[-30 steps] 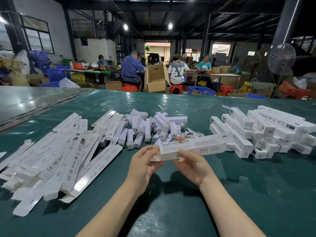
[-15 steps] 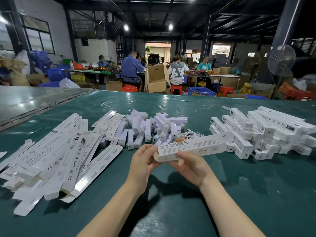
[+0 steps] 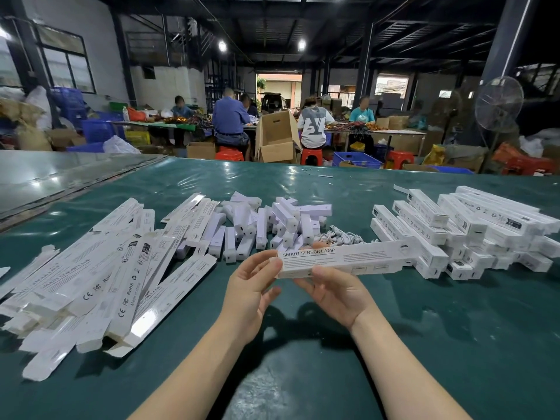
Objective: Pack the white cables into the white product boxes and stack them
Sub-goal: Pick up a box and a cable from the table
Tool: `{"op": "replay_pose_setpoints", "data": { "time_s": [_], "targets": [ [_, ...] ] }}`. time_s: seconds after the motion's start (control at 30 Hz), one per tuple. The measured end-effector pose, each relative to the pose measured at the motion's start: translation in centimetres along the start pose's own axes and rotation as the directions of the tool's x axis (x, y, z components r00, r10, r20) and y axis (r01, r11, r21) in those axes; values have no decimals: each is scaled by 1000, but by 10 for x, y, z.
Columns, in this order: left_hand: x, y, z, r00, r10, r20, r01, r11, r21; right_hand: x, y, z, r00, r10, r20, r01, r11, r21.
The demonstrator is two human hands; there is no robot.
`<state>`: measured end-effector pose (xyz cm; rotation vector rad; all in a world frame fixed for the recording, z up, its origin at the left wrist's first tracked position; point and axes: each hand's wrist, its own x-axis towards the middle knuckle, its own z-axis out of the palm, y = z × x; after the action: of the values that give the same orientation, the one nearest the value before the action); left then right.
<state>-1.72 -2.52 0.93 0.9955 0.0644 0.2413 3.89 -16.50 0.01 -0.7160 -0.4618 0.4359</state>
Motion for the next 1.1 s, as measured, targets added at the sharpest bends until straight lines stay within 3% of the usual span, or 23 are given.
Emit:
{"op": "replay_pose_setpoints", "data": {
  "time_s": [0.17, 0.3, 0.4, 0.7, 1.1],
  "targets": [
    [3, -1, 1, 998, 7, -64, -14, 995, -99, 4, 5, 10, 996, 48, -75, -49, 999, -16],
    [1, -3, 4, 994, 90, -58, -86, 994, 71, 8, 14, 18, 935, 41, -351, -12, 996, 84],
    [1, -4, 4, 981, 177, -82, -163, 974, 156, 9, 15, 18, 903, 41, -428, -36, 999, 21],
    [3, -3, 2, 978, 169, -120, -163, 985, 58, 6, 11, 13, 961, 30, -277, -22, 999, 29],
    [0, 2, 2, 961, 216, -175, -183, 965, 186, 5, 15, 18, 982, 14, -189, 7, 994, 108]
  ]
}}
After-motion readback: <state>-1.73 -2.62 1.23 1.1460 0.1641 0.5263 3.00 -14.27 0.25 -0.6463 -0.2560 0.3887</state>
